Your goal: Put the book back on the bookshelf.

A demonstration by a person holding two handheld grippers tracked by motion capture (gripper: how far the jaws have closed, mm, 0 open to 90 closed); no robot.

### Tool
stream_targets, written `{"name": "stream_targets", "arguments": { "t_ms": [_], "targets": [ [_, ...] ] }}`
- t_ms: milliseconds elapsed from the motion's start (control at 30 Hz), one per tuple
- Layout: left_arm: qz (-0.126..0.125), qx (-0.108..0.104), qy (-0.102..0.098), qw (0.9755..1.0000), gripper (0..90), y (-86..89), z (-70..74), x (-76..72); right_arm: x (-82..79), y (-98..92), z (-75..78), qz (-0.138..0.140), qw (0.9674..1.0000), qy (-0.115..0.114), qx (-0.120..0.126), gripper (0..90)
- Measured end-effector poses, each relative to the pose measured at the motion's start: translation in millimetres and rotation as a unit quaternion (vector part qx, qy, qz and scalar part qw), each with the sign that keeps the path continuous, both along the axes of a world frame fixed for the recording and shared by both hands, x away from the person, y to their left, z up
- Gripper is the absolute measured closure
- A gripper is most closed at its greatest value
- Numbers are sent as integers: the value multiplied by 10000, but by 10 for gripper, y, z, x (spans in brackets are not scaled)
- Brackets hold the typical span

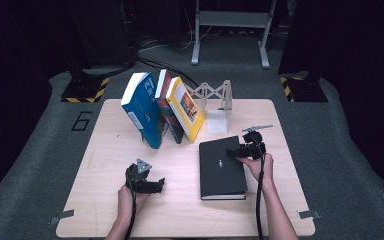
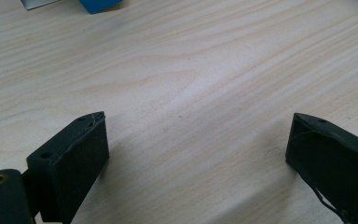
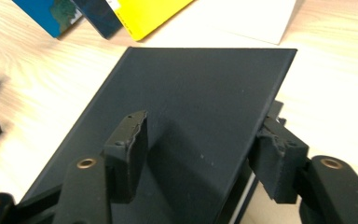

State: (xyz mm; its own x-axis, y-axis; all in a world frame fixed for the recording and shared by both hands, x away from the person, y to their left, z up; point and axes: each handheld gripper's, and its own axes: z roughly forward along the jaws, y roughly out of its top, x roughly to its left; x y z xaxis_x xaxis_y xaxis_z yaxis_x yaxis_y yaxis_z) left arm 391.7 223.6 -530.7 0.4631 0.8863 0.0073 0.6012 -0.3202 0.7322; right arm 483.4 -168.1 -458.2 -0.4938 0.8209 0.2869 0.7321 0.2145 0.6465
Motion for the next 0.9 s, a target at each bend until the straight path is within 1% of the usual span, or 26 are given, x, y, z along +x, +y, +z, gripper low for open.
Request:
{"name": "stream_targets", "arguments": {
  "t_ms": [133,200,233,300,367,400,433,467,533,567,600,667,700,733,767,800,900],
  "targets": [
    [-1,1,2,10000,58,0,0,0,50,55,30,98,9999,93,43,415],
    [-3,2,3,10000,58,1,0,0,74,89,59,157,9999,63,24,432],
    [2,-2,0,10000,58,0,0,0,81,106,70,189,9998,-31,26,440],
    [-2,2,0,10000,58,0,0,0,105,119,98,185,9998,41,67,473],
    [-1,0,0,10000,58,0,0,0,134,115,122,183,9997,52,136,502],
    [-2,1,2,10000,58,0,0,0,148,120,134,182,9997,74,131,509],
    [3,0,0,10000,58,0,0,0,162,125,142,210,9997,29,122,518],
    [1,0,0,10000,58,0,0,0,172,135,159,190,9997,112,137,525],
    [2,0,-1,10000,58,0,0,0,204,149,181,197,9996,145,112,541],
    [-1,1,-1,10000,59,0,0,0,212,160,199,180,9996,197,123,550],
    [2,-1,0,10000,58,0,0,0,223,174,211,207,9996,192,99,556],
    [-5,0,-4,10000,59,1,0,1,249,209,232,247,9993,261,37,571],
    [-2,-2,-5,10000,59,0,0,0,251,230,247,240,9992,303,55,584],
    [-1,-3,-5,10000,59,1,0,0,256,251,256,238,9993,278,27,594],
    [-18,6,41,10000,60,4,7,-2,260,266,274,282,9992,284,-15,603],
    [-10,1,36,10000,60,3,6,-3,262,289,289,275,9993,258,-57,612],
    [23,-30,3,10000,62,-2,-1,-6,264,324,336,283,9991,282,-123,637]
  ]
}}
